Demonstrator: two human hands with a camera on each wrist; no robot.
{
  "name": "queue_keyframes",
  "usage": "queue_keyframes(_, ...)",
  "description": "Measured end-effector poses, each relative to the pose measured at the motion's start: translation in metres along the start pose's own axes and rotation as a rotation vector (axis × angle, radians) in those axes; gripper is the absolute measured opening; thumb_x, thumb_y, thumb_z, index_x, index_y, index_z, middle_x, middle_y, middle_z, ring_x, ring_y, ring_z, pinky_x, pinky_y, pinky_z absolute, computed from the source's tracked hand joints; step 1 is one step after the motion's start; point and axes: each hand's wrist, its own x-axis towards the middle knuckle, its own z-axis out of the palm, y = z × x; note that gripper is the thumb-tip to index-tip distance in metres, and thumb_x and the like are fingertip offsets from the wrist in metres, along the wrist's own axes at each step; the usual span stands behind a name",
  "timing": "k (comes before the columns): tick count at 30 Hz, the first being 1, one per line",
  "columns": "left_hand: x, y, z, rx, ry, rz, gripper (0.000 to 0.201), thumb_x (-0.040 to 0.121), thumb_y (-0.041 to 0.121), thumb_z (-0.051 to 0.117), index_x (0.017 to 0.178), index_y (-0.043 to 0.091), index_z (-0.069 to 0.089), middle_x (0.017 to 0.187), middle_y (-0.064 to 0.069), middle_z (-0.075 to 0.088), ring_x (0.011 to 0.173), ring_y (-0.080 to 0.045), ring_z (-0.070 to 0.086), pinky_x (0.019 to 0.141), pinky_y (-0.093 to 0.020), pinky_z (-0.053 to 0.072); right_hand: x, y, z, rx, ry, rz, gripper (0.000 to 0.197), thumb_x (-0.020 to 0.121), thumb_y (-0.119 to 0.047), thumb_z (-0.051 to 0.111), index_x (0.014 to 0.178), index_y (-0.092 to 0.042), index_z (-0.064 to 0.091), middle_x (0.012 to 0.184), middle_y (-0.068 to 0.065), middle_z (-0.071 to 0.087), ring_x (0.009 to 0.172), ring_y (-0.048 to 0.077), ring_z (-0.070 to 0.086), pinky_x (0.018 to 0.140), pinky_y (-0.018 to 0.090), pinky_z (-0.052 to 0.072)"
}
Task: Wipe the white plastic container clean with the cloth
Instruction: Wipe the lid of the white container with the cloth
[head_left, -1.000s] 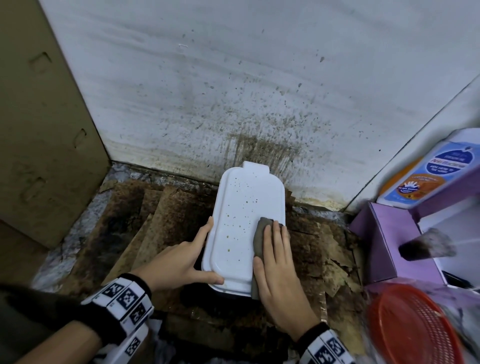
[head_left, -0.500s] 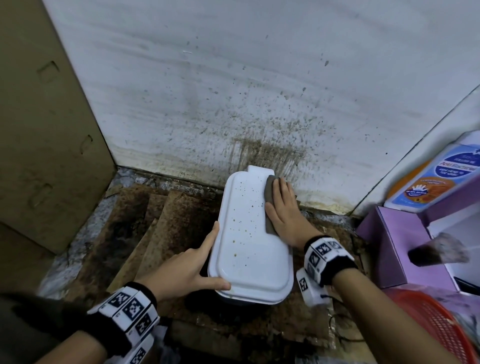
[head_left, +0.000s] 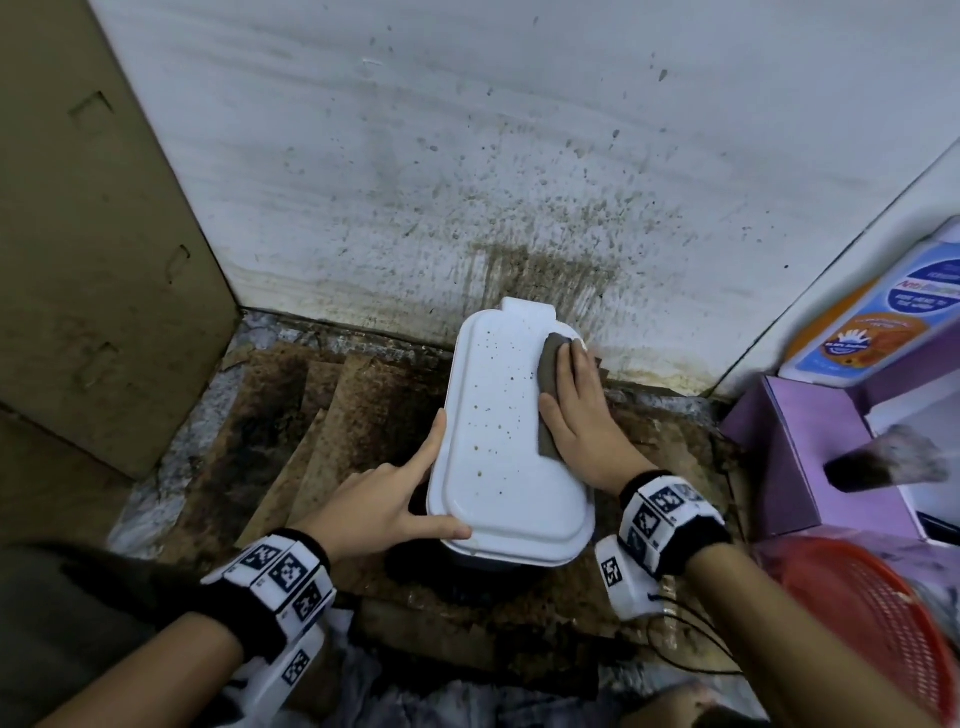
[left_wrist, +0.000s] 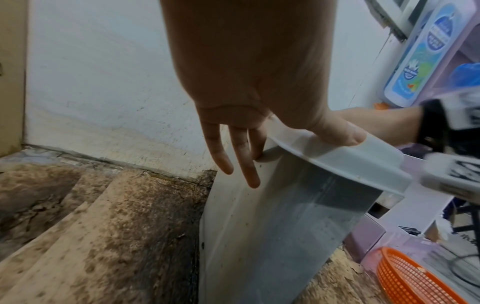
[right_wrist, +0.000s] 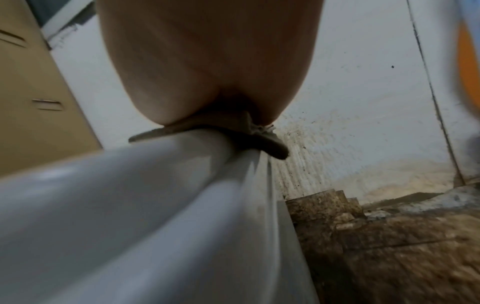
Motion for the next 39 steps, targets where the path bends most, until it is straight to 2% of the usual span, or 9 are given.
queue_keyframes(3, 0.000, -0.003, 0.000, -0.026, -0.009, -0.007, 0.119, 0.068, 0.091, 0.053, 0.140, 0.059, -0.036, 0.094, -0.018, 0.073, 0.054, -0.026, 0.056, 0.064, -0.036, 0.045, -0.039, -0.005, 0.020, 0.015, 0.077, -0.040, 0.067, 0.109, -0.041, 0.026, 0.158, -0.021, -0.014, 0.161, -0.011, -0.032, 0.149, 0.011, -0.029, 0.121, 0.029, -0.011)
queue_keyframes(8, 0.000, -0.003, 0.000, -0.017, -0.007, -0.001, 0.117, 0.075, 0.084, 0.057, 0.143, 0.055, -0.035, 0.063, -0.012, 0.060, 0.046, -0.013, 0.047, 0.057, -0.035, 0.036, -0.084, -0.016, 0.053, -0.085, 0.234, -0.040, 0.062, 0.109, -0.040, 0.023, 0.159, -0.020, -0.009, 0.166, -0.007, -0.023, 0.152, 0.012, -0.024, 0.126, 0.036, -0.003)
queue_keyframes(12, 0.003, -0.008, 0.002, -0.055, -0.009, -0.014, 0.121, 0.066, 0.092, 0.055, 0.142, 0.059, -0.033, 0.069, -0.018, 0.064, 0.077, -0.036, 0.068, 0.066, -0.038, 0.044, -0.091, -0.019, 0.056, -0.059, 0.235, -0.039, 0.064, 0.108, -0.044, 0.023, 0.159, -0.022, -0.010, 0.165, -0.009, -0.024, 0.151, 0.011, -0.025, 0.127, 0.042, 0.001)
queue_keyframes(16, 0.004, -0.009, -0.001, -0.120, -0.052, 0.009, 0.121, 0.068, 0.090, 0.061, 0.140, 0.062, -0.033, 0.119, -0.008, 0.060, 0.110, -0.024, 0.059, 0.093, -0.051, 0.054, -0.099, -0.008, 0.036, -0.074, 0.086, -0.136, 0.074, 0.105, -0.049, 0.032, 0.159, -0.023, -0.012, 0.164, -0.010, -0.027, 0.151, 0.012, -0.025, 0.127, 0.046, 0.002)
queue_keyframes(19, 0.003, -0.007, -0.007, -0.149, -0.092, 0.049, 0.120, 0.082, 0.068, 0.068, 0.148, 0.049, -0.031, 0.166, 0.008, 0.023, 0.148, -0.012, 0.035, 0.112, -0.037, 0.043, -0.107, 0.001, 0.021, -0.264, 0.006, -0.253, 0.074, 0.106, -0.049, 0.030, 0.159, -0.017, -0.010, 0.166, -0.003, -0.025, 0.153, 0.018, -0.021, 0.126, 0.049, 0.008)
queue_keyframes(28, -0.003, -0.006, -0.016, -0.198, -0.117, 0.056, 0.123, 0.081, 0.052, 0.077, 0.152, 0.048, -0.024, 0.159, 0.020, 0.031, 0.146, -0.005, 0.034, 0.110, -0.024, 0.033, -0.121, -0.002, 0.030, -0.420, 0.001, -0.341, 0.084, 0.104, -0.052, 0.038, 0.159, -0.009, -0.009, 0.167, 0.007, -0.018, 0.155, 0.025, -0.016, 0.125, 0.051, 0.011)
queue_keyframes(30, -0.004, -0.004, -0.017, -0.173, -0.112, 0.056, 0.122, 0.086, 0.043, 0.077, 0.153, 0.043, -0.024, 0.150, 0.024, 0.034, 0.135, 0.005, 0.038, 0.108, -0.026, 0.034, -0.120, 0.000, 0.028, -0.478, -0.005, -0.367, 0.085, 0.104, -0.055, 0.038, 0.159, -0.007, -0.007, 0.167, 0.009, -0.017, 0.155, 0.026, -0.014, 0.125, 0.052, 0.012)
queue_keyframes(34, -0.007, 0.002, -0.019, -0.166, -0.116, 0.070, 0.118, 0.090, 0.033, 0.074, 0.154, 0.035, -0.024, 0.143, 0.015, 0.044, 0.103, 0.019, 0.014, 0.092, -0.011, 0.035, -0.116, 0.002, 0.027, -0.672, 0.017, -0.397, 0.088, 0.102, -0.062, 0.034, 0.158, -0.002, 0.001, 0.167, 0.017, -0.007, 0.156, 0.030, -0.006, 0.123, 0.052, 0.018)
queue_keyframes(39, -0.008, 0.002, -0.022, -0.149, -0.121, 0.075, 0.118, 0.089, 0.038, 0.075, 0.155, 0.036, -0.024, 0.140, 0.020, 0.044, 0.112, 0.020, 0.022, 0.118, -0.044, 0.028, -0.114, -0.013, 0.042, -0.761, 0.066, -0.386, 0.089, 0.102, -0.063, 0.033, 0.157, 0.003, 0.009, 0.166, 0.024, 0.005, 0.155, 0.034, 0.002, 0.122, 0.053, 0.024)
